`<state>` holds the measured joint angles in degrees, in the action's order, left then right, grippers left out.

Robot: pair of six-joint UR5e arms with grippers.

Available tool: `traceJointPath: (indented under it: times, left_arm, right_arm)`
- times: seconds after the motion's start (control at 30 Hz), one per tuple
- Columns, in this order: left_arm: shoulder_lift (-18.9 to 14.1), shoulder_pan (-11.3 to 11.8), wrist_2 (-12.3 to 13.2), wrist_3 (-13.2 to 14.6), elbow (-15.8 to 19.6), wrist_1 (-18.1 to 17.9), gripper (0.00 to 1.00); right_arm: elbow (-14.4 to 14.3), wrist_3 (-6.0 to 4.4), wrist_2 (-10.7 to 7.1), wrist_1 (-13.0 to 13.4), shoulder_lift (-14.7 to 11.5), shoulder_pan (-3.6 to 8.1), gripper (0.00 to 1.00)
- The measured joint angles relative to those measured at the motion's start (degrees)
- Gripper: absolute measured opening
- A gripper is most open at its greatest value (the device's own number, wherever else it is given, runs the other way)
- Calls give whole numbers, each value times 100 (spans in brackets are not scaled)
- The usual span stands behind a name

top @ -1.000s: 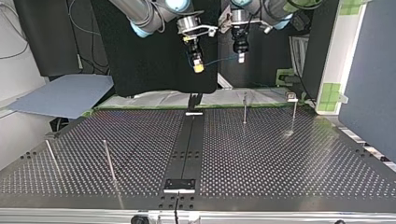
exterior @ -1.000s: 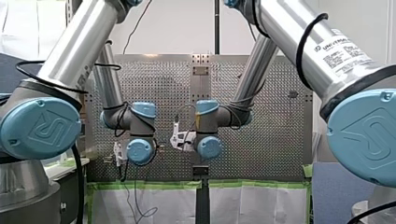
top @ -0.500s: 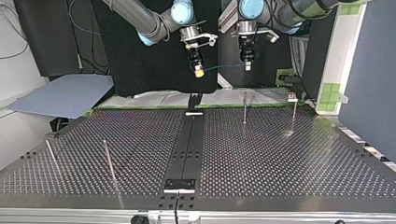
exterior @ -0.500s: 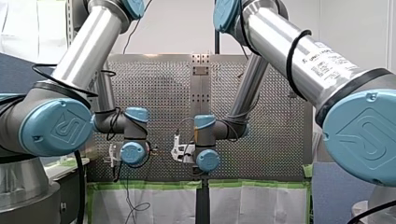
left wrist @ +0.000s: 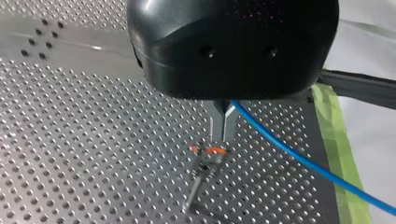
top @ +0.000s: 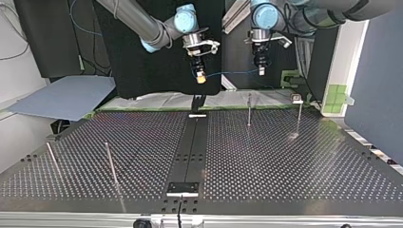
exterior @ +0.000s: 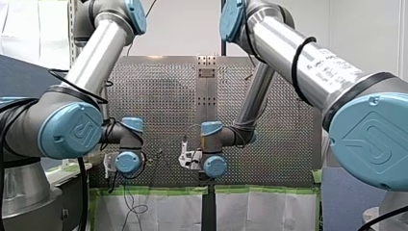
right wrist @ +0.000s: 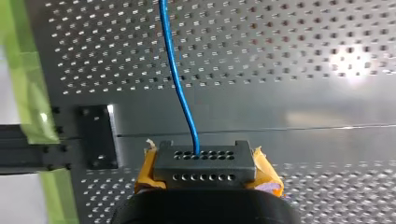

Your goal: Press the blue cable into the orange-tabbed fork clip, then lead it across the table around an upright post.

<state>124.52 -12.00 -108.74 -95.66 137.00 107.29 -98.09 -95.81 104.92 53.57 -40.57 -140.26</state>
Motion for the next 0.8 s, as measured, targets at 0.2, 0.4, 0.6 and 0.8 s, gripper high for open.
traceJointPath:
  times: [0.2, 0.4, 0.6, 0.8]
  left_arm:
    - [293, 121, 147, -13, 0, -109, 0]
    - [337, 191, 437, -19, -65, 50, 0]
    - [355, 269, 705, -17, -391, 391, 0]
    - [360, 417, 809, -18, -712, 763, 0]
  right_arm:
    - [265, 0, -5, -74, 275, 26, 0]
    - [529, 2, -6, -192, 335, 78, 0]
    - [816, 24, -13, -413, 346, 140, 0]
    - [925, 39, -18, -721, 353, 282, 0]
